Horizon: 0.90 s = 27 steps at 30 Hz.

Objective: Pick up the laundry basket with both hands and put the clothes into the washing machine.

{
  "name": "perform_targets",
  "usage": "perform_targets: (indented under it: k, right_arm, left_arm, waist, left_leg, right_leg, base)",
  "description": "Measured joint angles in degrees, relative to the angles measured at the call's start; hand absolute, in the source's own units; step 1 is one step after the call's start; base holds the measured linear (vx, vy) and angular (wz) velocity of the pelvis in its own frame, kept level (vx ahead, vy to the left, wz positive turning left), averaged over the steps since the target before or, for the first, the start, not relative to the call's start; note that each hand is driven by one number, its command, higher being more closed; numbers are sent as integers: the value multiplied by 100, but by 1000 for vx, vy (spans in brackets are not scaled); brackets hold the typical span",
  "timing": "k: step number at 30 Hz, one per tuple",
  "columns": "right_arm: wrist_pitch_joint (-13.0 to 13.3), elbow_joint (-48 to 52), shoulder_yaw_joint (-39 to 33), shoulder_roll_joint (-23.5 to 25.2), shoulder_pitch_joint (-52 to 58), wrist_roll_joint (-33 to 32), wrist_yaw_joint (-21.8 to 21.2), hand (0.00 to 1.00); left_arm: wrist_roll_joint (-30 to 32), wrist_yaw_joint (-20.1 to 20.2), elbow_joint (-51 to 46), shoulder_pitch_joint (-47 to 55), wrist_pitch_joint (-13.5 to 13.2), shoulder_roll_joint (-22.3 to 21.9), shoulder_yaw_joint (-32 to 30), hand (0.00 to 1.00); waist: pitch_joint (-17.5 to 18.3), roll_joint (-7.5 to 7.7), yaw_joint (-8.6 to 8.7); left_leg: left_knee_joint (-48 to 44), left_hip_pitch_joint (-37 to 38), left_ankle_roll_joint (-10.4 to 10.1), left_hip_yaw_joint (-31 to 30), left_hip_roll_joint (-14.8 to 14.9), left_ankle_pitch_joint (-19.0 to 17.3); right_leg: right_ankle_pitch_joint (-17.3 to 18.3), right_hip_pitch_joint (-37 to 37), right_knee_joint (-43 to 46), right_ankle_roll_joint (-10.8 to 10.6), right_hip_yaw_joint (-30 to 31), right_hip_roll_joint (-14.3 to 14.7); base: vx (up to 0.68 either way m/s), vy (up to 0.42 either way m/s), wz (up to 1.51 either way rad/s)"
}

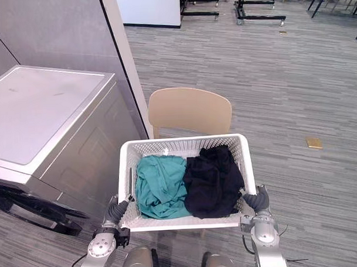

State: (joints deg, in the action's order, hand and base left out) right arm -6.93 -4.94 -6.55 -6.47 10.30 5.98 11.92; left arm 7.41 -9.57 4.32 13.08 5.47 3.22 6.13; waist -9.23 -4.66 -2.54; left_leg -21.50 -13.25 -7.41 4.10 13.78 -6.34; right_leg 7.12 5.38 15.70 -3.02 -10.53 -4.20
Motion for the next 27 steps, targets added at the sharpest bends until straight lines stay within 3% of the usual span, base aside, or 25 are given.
perform_targets:
  k: [3, 7, 9, 15, 16, 17, 23, 27]
  right_arm:
    - [7, -428, 2, 151, -506, -99, 108, 100]
    - [3, -454, 35, 116, -1227, -172, 398, 100]
    - [0, -504, 64, 58, -1630, -192, 599, 100]
    - [4, -751, 83, -136, -2734, -325, 1195, 100]
    - [3, -813, 79, -153, -2868, -342, 1260, 0]
    - [6, -887, 71, -215, -3058, -373, 1361, 0]
    - [285, -1077, 74, -236, -3835, -566, 1564, 0]
    - [431, -1175, 69, -230, -4031, -633, 1569, 0]
  left_arm:
    - [-1, -222, 480, -762, 46, 251, -4, 100]
    - [-18, -575, 581, -1485, 53, 337, -48, 100]
    - [-78, -750, 851, -2086, 59, 412, -68, 100]
    - [-186, -1094, 1735, -3869, 77, 674, -59, 100]
    - [-184, -1130, 1775, -4056, 73, 703, -61, 100]
    - [-130, -1180, 1775, -4337, 80, 766, -55, 0]
    - [-62, -1437, 2247, -5693, 83, 879, -453, 0]
    - [-72, -1704, 2201, -5813, -61, 764, -707, 0]
  waist:
    - [-480, 408, 24]
    - [-815, 413, -6]
    - [-1109, 422, -7]
    - [-1370, 453, 10]
    - [-1400, 455, 9]
    - [-1423, 442, -5]
    - [-1445, 451, 23]
    - [-1579, 525, 23]
  left_leg:
    - [64, -328, 239, 260, -427, 159]
    - [-463, -1576, 343, 401, -468, 121]
    - [-648, -1969, 384, 445, -442, 98]
    - [-752, -2834, 508, 472, -382, 184]
    - [-753, -2916, 522, 473, -380, 203]
    - [-751, -3053, 520, 473, -380, 227]
    - [-806, -3498, 536, 373, -363, 297]
    - [-890, -3476, 535, 383, -341, 296]
  right_leg:
    - [43, 678, 446, -104, 146, -511]
    - [-125, 1894, 763, -338, 369, -619]
    - [-185, 2277, 891, -360, 435, -616]
    - [-408, 3120, 907, -372, 490, -582]
    - [-428, 3204, 908, -370, 497, -582]
    - [-463, 3341, 905, -367, 503, -581]
    - [-500, 3710, 930, -347, 446, -583]
    - [-492, 3709, 989, -338, 475, -577]
  base:
    - [-5, 188, -5]
    - [-113, 161, -15]
    - [-121, 58, -13]
    - [-70, 3, -7]
    - [-27, -10, -4]
    - [-6, -2, -4]
    - [0, 4, 3]
    - [0, 0, 0]
